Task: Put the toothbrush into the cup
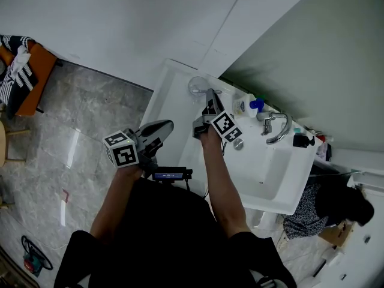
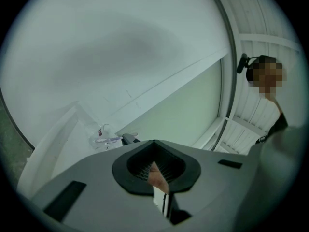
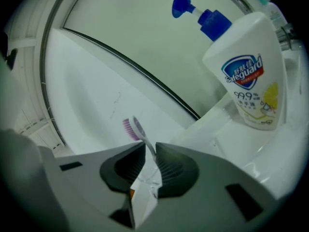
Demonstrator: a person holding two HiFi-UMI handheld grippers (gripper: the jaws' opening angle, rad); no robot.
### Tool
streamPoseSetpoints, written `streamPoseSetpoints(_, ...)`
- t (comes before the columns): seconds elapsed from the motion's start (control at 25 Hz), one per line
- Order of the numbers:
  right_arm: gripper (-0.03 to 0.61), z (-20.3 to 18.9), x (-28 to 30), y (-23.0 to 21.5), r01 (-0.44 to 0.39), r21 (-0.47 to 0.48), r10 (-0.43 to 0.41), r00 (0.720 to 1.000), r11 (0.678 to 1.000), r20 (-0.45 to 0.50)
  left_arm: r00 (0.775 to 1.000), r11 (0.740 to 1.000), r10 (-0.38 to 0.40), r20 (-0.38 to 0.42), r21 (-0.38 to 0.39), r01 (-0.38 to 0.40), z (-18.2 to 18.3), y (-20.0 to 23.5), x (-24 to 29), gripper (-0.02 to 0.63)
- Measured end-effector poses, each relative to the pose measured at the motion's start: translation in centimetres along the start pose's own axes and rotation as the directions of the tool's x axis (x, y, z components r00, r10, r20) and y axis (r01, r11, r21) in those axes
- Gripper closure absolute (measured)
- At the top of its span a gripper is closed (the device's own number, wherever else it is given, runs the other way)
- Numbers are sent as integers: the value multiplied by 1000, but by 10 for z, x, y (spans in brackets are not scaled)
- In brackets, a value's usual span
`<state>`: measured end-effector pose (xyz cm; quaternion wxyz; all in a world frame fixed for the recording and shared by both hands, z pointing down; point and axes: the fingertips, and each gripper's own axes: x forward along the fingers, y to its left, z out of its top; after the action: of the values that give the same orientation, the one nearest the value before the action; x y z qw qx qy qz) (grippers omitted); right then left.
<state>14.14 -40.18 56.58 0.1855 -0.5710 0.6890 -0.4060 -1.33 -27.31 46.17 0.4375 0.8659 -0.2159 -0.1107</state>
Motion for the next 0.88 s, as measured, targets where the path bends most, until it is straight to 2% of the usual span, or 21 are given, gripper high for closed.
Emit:
streamPoseSetpoints(0.36, 465, -13, 2, 1, -17, -21, 16, 998, 1000, -59, 1000, 1000, 8, -3, 5, -7, -3, -2, 1, 604)
streamPoseSetpoints(0.88, 465, -17, -24, -10, -10, 33, 12, 998, 999, -59, 999, 1000, 15, -31, 13, -15, -12, -9, 10, 604)
